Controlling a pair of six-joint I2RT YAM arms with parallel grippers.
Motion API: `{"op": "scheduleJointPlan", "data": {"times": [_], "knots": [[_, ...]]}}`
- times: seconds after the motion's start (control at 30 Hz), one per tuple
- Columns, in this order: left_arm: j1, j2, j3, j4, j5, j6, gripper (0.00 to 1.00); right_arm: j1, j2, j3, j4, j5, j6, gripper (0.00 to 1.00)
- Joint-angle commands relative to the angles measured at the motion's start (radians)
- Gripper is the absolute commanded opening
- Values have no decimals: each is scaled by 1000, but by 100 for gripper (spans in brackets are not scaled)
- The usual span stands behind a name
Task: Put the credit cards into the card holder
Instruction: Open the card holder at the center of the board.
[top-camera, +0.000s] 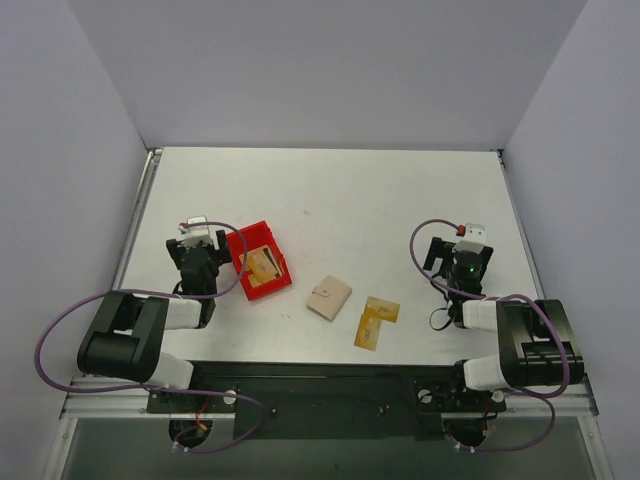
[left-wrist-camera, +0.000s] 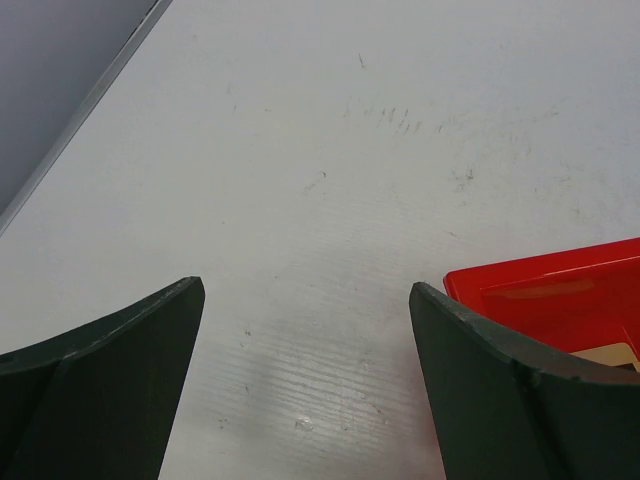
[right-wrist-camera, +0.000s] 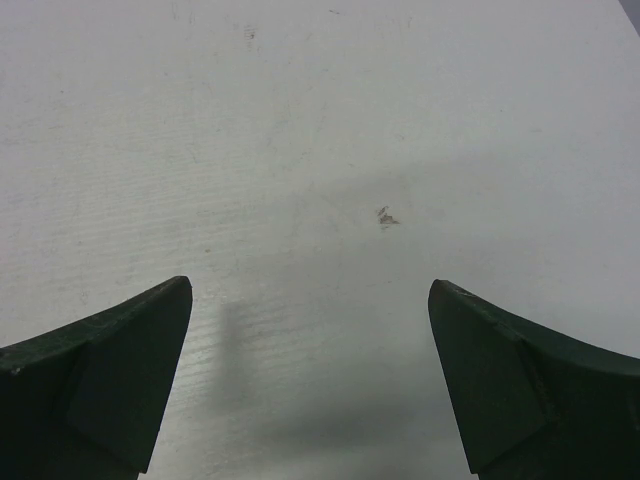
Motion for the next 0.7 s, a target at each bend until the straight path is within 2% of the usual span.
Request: {"op": "scheduleJointPlan", "data": {"times": [0.0,0.33,0.4,0.5,0.63,0.67], "knots": [[3,1,23,15,6,6,95,1,-1,27,46,0,-1,100],[5,1,25,11,9,4,95,-2,-6,27,51,-11,-4,100],[3,1,26,11,9,4,95,-1,-33,59,-26,-31,-12,100],[3,1,26,11,10,3,95,11,-110,149,-249,-16,-17,100],[9,0,29,3,16,1,95,79,-216,182,-311,99,-24,100],[8,0,28,6,16,1,95,90,-237,185,-316,89,-6,100]]}}
